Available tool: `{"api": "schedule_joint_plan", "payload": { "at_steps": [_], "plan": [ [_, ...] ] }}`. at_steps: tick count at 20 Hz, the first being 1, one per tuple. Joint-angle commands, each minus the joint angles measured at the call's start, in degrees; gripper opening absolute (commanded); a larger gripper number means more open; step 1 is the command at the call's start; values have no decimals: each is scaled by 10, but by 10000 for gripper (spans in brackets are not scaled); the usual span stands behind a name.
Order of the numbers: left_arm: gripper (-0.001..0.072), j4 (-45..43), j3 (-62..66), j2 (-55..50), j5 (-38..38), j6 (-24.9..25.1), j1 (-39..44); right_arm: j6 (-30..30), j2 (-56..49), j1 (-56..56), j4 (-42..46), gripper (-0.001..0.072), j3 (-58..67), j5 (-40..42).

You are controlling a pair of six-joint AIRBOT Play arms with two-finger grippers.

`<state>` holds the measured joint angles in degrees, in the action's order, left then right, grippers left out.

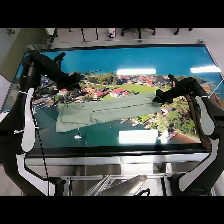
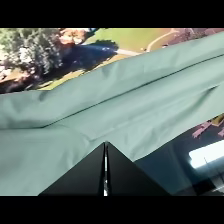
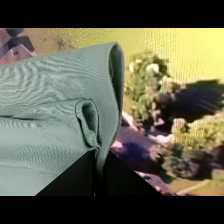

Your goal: Fold the shirts.

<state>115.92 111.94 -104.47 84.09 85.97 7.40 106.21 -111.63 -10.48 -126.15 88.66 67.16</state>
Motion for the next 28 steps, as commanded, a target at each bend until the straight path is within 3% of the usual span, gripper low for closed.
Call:
{"api": "schedule_joint_plan", "payload": {
  "at_steps": [1,4,6,14,17,20,23,28],
  "plan": [
    [16,14,-46,-1,-107,7,61,5,27,-2,-1,20,2,11],
    [16,7,-106,-8,-230,7,135,10,99,-11,-1,20,2,36],
    [16,7,-117,-38,-270,7,183,10,156,-18,-2,19,2,56],
    [16,13,70,-221,-214,-12,315,-5,367,-23,-6,20,2,109],
    [16,29,64,-227,-242,-28,327,-15,410,-22,-6,20,2,113],
    [16,89,40,-200,-237,-25,314,-27,410,-22,-6,20,-1,135],
    [16,103,63,-129,-165,-8,273,-32,396,-12,-6,20,-14,139],
    [16,101,33,133,-89,23,134,-38,393,68,-62,20,-31,117]
  ]
}}
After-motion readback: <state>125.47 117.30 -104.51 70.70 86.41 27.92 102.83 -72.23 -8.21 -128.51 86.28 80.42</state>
